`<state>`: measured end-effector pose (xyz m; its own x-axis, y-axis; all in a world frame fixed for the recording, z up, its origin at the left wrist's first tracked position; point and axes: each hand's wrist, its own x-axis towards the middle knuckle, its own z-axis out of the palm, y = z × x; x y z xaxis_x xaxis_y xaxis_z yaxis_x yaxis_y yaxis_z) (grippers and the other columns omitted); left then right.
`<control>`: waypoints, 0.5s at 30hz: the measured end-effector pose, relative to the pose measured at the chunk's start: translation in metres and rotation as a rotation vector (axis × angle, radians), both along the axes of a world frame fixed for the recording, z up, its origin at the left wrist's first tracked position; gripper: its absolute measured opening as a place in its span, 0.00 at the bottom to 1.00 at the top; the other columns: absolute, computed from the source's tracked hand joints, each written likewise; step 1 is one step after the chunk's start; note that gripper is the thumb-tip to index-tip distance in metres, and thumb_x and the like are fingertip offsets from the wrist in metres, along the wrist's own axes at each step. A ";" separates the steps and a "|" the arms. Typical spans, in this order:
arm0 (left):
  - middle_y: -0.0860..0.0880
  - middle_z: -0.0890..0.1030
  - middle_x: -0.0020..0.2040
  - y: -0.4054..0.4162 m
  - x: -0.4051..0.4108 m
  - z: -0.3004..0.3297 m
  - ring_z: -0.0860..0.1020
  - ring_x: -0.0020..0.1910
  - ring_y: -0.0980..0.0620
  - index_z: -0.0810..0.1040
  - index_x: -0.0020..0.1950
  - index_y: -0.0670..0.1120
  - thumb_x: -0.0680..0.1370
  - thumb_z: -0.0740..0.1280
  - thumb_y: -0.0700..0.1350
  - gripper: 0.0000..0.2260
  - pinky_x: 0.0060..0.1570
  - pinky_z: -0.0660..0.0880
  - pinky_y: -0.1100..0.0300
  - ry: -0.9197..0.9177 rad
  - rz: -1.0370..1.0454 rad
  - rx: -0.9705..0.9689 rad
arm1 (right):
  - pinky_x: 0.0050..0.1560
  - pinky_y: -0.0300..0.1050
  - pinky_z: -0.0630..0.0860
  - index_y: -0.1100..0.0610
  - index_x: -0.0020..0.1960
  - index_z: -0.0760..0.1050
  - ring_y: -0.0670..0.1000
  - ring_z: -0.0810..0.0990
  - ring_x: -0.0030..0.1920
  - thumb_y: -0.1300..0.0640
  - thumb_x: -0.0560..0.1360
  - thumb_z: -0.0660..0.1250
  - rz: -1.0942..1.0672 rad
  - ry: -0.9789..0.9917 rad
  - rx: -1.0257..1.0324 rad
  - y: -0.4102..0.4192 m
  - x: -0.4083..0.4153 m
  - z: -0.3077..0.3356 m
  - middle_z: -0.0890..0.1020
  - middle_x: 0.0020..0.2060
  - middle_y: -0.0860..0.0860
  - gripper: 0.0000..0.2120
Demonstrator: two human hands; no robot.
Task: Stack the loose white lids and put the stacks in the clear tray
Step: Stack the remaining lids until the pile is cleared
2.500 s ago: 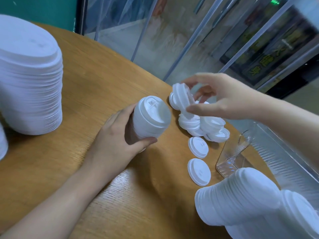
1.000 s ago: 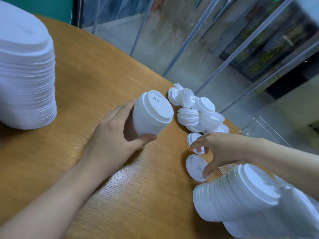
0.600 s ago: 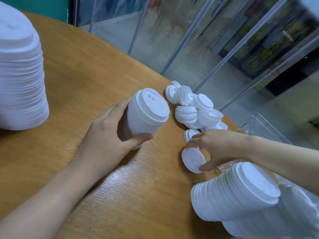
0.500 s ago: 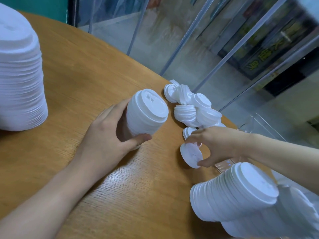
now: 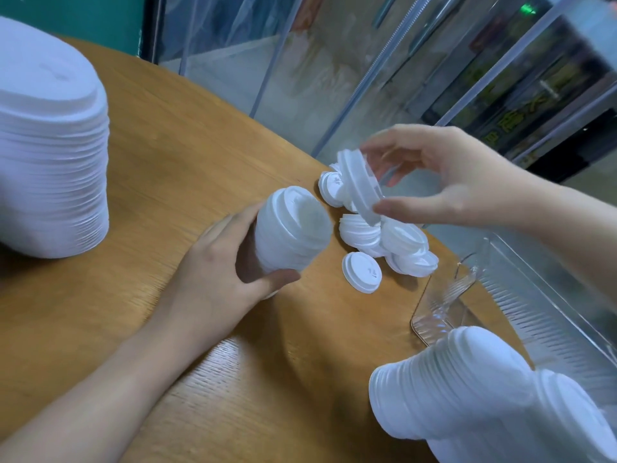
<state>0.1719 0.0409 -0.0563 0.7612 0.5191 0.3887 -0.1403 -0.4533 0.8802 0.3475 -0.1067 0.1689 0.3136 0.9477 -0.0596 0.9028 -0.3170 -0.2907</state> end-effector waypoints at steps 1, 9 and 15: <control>0.67 0.76 0.61 0.000 0.000 0.000 0.74 0.59 0.61 0.72 0.74 0.59 0.66 0.75 0.65 0.37 0.59 0.69 0.66 -0.003 -0.007 0.000 | 0.60 0.51 0.80 0.52 0.69 0.77 0.51 0.82 0.58 0.43 0.71 0.76 0.017 -0.004 -0.005 0.007 -0.005 0.000 0.82 0.56 0.46 0.30; 0.62 0.78 0.59 0.002 -0.003 0.000 0.75 0.58 0.60 0.72 0.73 0.57 0.67 0.78 0.63 0.36 0.57 0.67 0.73 0.006 -0.032 -0.007 | 0.56 0.43 0.78 0.51 0.71 0.76 0.45 0.79 0.58 0.43 0.72 0.76 0.168 -0.188 -0.156 0.042 -0.027 -0.024 0.79 0.57 0.45 0.30; 0.63 0.77 0.61 0.001 -0.003 0.002 0.74 0.61 0.59 0.71 0.75 0.59 0.68 0.79 0.61 0.37 0.60 0.69 0.66 0.016 -0.041 -0.016 | 0.56 0.45 0.79 0.48 0.71 0.76 0.45 0.78 0.59 0.39 0.72 0.74 0.174 -0.186 -0.216 0.043 -0.026 -0.031 0.78 0.58 0.42 0.31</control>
<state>0.1685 0.0416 -0.0546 0.7879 0.4936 0.3681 -0.1445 -0.4330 0.8898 0.3214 -0.0640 0.1378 0.1726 0.9597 -0.2215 0.9801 -0.1898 -0.0585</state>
